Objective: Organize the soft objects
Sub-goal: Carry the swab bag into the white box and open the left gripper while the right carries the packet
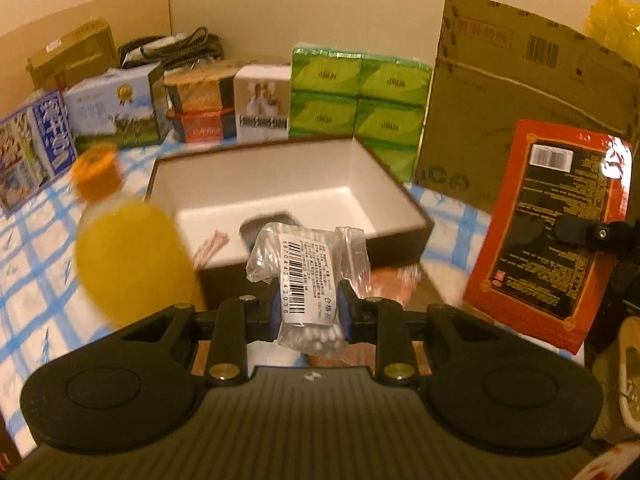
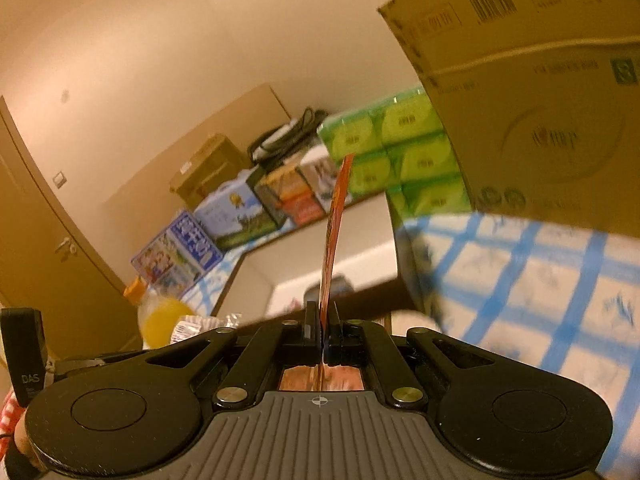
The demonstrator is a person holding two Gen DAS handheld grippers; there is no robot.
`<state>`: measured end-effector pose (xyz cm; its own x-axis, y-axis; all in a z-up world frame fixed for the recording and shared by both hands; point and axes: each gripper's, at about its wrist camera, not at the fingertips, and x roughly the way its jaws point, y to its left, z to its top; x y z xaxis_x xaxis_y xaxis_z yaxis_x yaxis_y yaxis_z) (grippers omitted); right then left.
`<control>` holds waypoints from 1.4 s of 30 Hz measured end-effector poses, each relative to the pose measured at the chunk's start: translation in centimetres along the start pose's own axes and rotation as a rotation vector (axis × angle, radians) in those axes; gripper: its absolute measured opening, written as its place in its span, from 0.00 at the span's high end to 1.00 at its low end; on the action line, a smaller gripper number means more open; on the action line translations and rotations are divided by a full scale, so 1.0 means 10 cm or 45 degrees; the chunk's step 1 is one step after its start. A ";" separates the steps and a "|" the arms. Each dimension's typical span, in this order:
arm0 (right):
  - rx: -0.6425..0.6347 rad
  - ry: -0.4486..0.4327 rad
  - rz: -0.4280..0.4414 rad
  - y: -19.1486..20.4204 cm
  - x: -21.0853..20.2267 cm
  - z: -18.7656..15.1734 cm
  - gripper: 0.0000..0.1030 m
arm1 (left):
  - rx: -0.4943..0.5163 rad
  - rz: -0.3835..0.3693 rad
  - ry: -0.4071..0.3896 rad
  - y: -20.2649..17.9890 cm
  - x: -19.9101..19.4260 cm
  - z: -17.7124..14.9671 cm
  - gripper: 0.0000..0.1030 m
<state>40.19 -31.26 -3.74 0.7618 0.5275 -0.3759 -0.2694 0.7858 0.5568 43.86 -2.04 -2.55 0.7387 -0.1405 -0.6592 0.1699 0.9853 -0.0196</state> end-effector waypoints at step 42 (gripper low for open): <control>-0.040 0.213 0.075 -0.68 2.76 0.72 0.36 | -0.209 0.400 0.176 0.17 1.94 0.77 0.72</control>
<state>67.25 -24.41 -12.60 0.6362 0.6173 -0.4628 -0.3307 0.7601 0.5593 63.56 -3.82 -9.57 0.6414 0.1745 -0.7471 -0.1661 0.9823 0.0868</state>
